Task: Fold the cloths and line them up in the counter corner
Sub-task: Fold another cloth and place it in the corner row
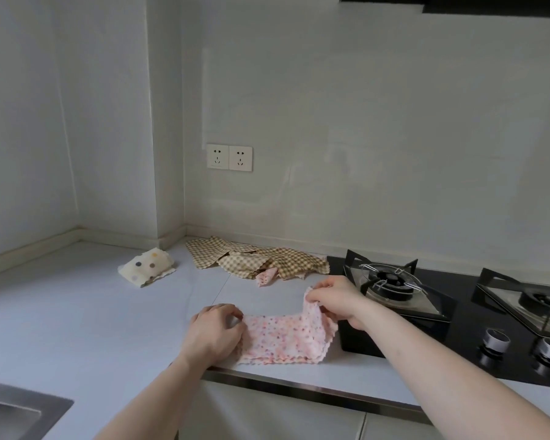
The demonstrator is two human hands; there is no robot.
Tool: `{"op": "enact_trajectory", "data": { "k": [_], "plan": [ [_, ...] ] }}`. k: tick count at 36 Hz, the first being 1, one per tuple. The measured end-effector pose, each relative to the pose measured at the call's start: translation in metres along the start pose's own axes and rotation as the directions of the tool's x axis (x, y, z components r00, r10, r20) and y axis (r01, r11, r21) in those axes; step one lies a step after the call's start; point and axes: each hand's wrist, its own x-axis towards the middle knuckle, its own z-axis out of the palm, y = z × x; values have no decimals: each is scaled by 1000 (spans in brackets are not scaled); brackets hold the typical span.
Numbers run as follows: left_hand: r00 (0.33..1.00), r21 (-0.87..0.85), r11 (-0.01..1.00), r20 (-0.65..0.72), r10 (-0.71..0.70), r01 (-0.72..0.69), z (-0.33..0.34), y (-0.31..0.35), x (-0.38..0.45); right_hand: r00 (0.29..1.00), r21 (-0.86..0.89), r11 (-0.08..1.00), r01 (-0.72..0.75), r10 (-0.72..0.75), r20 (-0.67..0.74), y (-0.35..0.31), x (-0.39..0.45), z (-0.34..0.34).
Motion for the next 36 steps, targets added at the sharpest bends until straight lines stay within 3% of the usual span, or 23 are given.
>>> {"op": "enact_trajectory", "data": {
  "k": [15,20,25,30,36],
  "plan": [
    [1000,-49,999,-21,0,-1,0,-5,4,989,62,998,24,-33,141,-19,1,91],
    [1000,-50,999,-13,-5,4,1,-6,4,988,-84,995,56,-43,147,-15,2,103],
    [1000,-55,998,-18,-11,10,1,-4,5,981,-238,953,189,-194,1,-7,10,90],
    [1000,-28,1000,-3,-11,11,1,-3,3,952,-480,823,303,-278,124,5,17,85],
    [1000,-17,1000,-7,-12,12,1,-2,1,948,-495,809,317,-249,200,3,23,89]
  ]
}}
